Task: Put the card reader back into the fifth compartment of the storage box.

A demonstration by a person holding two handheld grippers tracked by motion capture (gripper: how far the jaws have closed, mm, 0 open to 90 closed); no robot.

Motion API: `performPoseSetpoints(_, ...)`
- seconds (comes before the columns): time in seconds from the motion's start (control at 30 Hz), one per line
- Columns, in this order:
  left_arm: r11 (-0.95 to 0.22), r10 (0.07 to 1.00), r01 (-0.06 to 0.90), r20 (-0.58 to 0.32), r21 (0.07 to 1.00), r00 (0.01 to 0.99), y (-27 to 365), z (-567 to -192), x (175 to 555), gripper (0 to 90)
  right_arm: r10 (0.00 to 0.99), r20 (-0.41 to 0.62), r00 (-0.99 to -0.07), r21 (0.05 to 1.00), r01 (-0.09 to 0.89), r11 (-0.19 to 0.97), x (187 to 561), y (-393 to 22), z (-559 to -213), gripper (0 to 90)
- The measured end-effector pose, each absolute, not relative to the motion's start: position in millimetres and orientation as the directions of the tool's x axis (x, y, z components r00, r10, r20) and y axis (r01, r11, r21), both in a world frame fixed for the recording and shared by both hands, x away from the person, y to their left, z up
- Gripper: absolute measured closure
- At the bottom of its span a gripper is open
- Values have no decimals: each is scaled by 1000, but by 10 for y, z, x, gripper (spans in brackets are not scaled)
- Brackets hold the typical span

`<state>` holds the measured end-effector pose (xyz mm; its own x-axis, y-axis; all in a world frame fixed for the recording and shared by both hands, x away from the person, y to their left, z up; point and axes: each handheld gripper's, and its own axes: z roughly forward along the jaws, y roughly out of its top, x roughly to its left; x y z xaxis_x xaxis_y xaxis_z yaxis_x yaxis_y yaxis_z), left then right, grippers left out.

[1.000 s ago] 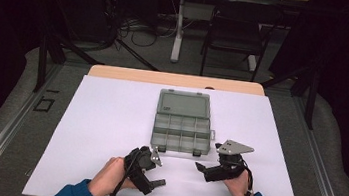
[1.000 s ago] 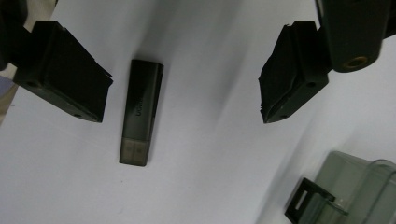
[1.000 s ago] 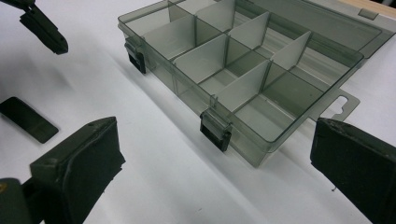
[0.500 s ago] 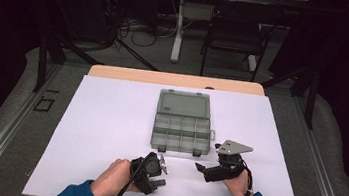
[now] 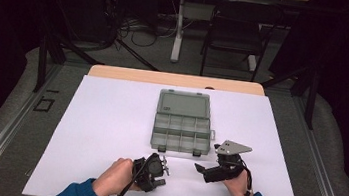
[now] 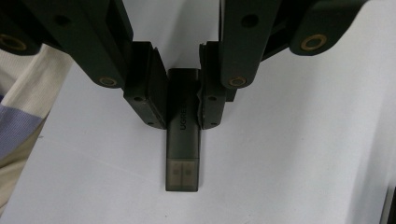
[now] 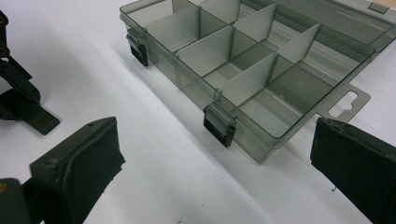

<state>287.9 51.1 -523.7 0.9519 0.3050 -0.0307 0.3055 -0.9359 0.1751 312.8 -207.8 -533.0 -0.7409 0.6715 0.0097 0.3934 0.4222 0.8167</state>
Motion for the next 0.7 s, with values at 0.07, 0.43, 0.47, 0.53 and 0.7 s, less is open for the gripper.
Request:
performPoseSetpoints(0.07, -938, 301, 301, -31, 172, 953, 510, -5233, 2880, 726, 672, 10, -740, 816, 394, 422, 3129, -2080, -5330, 10)
performPoseSetpoints(0.43, -910, 330, 327, -34, 256, 943, 607, -5164, 2915, 727, 674, 8, -738, 821, 390, 417, 3128, -2091, -5325, 11)
performPoseSetpoints(0.47, -905, 335, 332, -33, 268, 942, 619, -5157, 2920, 727, 675, 7, -738, 821, 390, 417, 3127, -2092, -5323, 11)
performPoseSetpoints(0.53, -895, 346, 343, -41, 287, 937, 641, -5151, 2929, 726, 674, 8, -738, 822, 390, 416, 3128, -2096, -5322, 11)
performPoseSetpoints(0.7, -874, 365, 358, -42, 328, 930, 694, -5139, 2958, 726, 679, 10, -734, 824, 391, 409, 3125, -2103, -5320, 10)
